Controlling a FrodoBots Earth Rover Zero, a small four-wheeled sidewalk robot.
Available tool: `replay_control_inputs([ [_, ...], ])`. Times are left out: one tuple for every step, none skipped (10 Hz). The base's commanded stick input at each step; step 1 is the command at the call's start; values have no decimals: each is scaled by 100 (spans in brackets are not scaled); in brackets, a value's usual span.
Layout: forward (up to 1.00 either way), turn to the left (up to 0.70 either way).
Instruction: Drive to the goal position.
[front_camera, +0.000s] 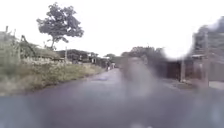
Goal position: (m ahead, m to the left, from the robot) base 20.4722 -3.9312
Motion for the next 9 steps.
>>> replay_control_inputs([
  [70, 18],
  [70, 11],
  [70, 4],
  [70, 0],
  [70, 0],
  [70, 0],
  [70, 0],
  [70, 0],
  [70, 0],
])
